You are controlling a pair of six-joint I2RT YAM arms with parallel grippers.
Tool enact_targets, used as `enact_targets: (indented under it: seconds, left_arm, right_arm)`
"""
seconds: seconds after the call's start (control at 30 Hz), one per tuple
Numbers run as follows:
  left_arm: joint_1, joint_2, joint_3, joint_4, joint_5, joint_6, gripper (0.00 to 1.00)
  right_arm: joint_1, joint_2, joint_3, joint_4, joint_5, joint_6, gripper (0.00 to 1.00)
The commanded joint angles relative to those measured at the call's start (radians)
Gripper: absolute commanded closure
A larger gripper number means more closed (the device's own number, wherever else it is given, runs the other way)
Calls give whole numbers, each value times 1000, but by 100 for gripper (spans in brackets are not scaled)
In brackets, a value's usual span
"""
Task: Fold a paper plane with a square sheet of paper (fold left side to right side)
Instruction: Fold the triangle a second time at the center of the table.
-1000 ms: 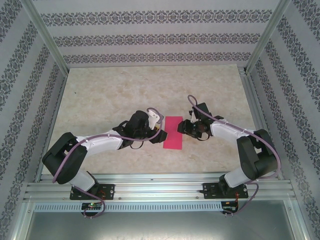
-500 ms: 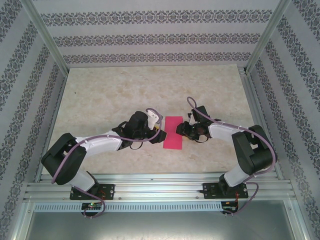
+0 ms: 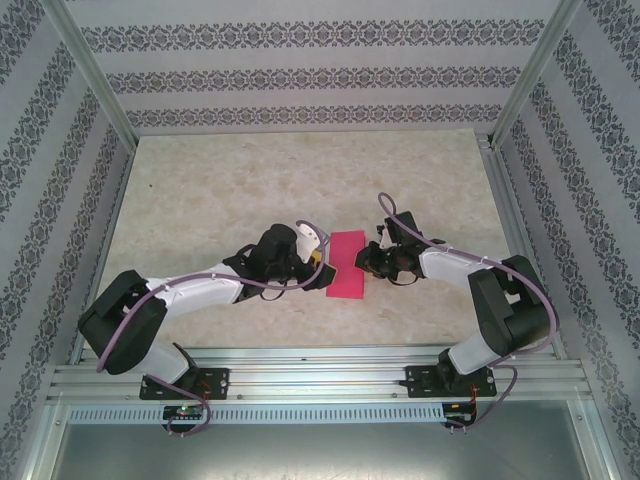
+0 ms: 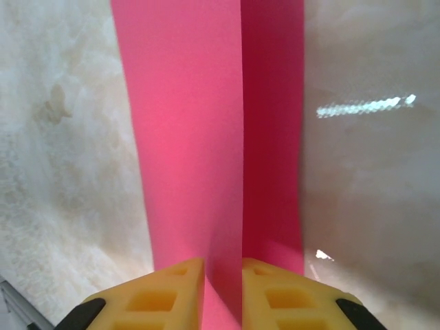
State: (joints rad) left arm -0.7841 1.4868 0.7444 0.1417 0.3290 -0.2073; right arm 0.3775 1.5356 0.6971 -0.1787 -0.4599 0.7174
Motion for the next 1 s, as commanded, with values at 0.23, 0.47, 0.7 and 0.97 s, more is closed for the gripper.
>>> enact_targets:
  seconds: [0.23,0.47,0.7,0.97]
  left_arm:
    - [-168,63,71,-116,-83,163,40]
    - [-251,177,153,-158,-210,178,37]
    - [-286,272,240,-185,-314,179,36]
    - [-289,285,259,-210,-344,178,59]
  right_arm:
    - [0,-34,-3,-3,-73,77,88]
    - [0,-28,17,-46,-63,67,92]
    - [1,-19,22,-58,-59,60,92]
    - [0,-21,36,-89,-40,39,91]
